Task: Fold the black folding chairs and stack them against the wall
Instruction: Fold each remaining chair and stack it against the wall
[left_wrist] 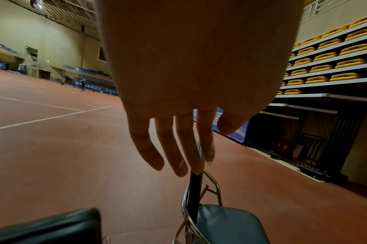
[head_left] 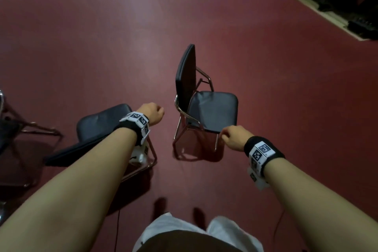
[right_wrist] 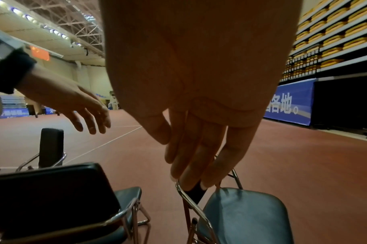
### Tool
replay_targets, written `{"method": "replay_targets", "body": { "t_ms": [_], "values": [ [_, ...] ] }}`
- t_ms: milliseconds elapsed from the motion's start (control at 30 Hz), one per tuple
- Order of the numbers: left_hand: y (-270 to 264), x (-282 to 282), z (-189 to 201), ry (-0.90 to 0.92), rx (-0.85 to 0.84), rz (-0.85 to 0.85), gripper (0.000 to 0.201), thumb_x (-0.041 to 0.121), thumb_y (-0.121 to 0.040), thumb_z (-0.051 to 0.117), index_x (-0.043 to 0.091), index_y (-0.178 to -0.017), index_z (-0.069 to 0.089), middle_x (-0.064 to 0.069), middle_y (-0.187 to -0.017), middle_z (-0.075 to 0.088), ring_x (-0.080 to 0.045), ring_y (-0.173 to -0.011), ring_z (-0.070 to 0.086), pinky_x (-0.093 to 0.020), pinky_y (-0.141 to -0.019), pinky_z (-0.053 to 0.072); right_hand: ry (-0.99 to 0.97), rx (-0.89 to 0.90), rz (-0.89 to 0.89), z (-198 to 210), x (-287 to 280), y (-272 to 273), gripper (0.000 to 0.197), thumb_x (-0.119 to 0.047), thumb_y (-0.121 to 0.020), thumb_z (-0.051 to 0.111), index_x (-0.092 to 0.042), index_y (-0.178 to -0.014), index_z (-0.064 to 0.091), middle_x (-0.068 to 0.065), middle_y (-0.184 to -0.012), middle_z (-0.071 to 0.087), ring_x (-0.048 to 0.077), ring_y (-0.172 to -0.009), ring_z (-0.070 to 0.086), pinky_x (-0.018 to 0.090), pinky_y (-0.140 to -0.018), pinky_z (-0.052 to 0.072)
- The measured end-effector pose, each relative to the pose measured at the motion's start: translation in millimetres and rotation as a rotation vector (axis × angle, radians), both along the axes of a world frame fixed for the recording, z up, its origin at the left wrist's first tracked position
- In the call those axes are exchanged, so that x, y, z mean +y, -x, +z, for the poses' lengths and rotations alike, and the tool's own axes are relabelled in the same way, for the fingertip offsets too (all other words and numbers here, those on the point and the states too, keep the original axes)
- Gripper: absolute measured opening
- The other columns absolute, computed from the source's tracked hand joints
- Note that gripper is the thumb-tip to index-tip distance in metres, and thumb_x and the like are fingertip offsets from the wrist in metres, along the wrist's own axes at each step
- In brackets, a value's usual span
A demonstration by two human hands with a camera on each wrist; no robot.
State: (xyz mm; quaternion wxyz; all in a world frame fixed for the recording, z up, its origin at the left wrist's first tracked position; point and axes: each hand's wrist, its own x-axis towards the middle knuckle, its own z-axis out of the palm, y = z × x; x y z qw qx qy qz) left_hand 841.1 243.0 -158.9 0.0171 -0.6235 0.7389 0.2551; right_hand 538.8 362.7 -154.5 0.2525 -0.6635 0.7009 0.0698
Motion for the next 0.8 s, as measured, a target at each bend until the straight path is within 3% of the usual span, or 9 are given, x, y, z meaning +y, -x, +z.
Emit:
{"method": "replay_targets", "body": {
  "t_ms": [133, 233, 500, 633, 733, 800],
  "values": [
    [23, -81, -19, -0.037, 0.015, 0.041, 0.055, 0.044, -0.105, 0.027, 0.007, -0.112, 0.068, -0.021, -0.116, 0.069, -0.039, -0.107, 0.063, -0.042, -0.096, 0.049, -0.042, -0.009, -0.012, -17, -62, 16, 0.029, -0.022, -0.095, 0.047, -0.018, -0.108, 0.073, 0.01, -0.11, 0.074, 0.032, -0.102, 0.066, 0.035, -0.086, 0.052],
    [43, -130, -34, -0.06, 0.001, 0.091, 0.064, 0.052, -0.105, 0.022, 0.006, -0.127, 0.061, -0.024, -0.129, 0.062, -0.042, -0.119, 0.058, -0.044, -0.102, 0.046, -0.143, 0.006, -0.038, -39, -104, 48, 0.03, -0.022, -0.095, 0.047, -0.019, -0.108, 0.074, 0.007, -0.111, 0.074, 0.028, -0.101, 0.067, 0.032, -0.086, 0.051],
    [108, -253, -32, -0.125, -0.035, 0.178, 0.064, 0.05, -0.107, 0.021, 0.002, -0.132, 0.055, -0.026, -0.137, 0.056, -0.041, -0.126, 0.053, -0.042, -0.105, 0.04, -0.214, -0.054, -0.025, -75, -259, 112, 0.033, -0.026, -0.096, 0.046, -0.016, -0.111, 0.073, 0.005, -0.114, 0.073, 0.027, -0.106, 0.066, 0.037, -0.095, 0.053],
    [135, -302, -33, -0.124, -0.007, 0.192, 0.062, 0.046, -0.107, 0.022, -0.003, -0.126, 0.057, -0.03, -0.132, 0.056, -0.043, -0.127, 0.051, -0.044, -0.106, 0.039, -0.188, -0.1, 0.057, -80, -336, 113, 0.03, -0.024, -0.098, 0.045, -0.019, -0.109, 0.072, 0.001, -0.112, 0.073, 0.026, -0.104, 0.065, 0.037, -0.093, 0.052],
    [137, -334, -44, -0.193, -0.004, 0.237, 0.057, 0.039, -0.109, 0.02, 0.0, -0.141, 0.048, -0.031, -0.144, 0.045, -0.042, -0.139, 0.036, -0.047, -0.115, 0.029, -0.212, -0.156, 0.098, -87, -372, 97, 0.028, -0.023, -0.099, 0.045, -0.023, -0.107, 0.071, 0.0, -0.111, 0.073, 0.023, -0.102, 0.065, 0.037, -0.093, 0.053],
    [133, -360, -57, -0.224, 0.002, 0.3, 0.065, 0.049, -0.105, 0.018, 0.005, -0.146, 0.043, -0.029, -0.15, 0.037, -0.042, -0.14, 0.035, -0.048, -0.116, 0.027, -0.235, -0.191, 0.09, -93, -392, 91, 0.027, -0.024, -0.099, 0.044, -0.025, -0.105, 0.07, 0.0, -0.11, 0.073, 0.022, -0.101, 0.065, 0.037, -0.093, 0.053]
  ]
}}
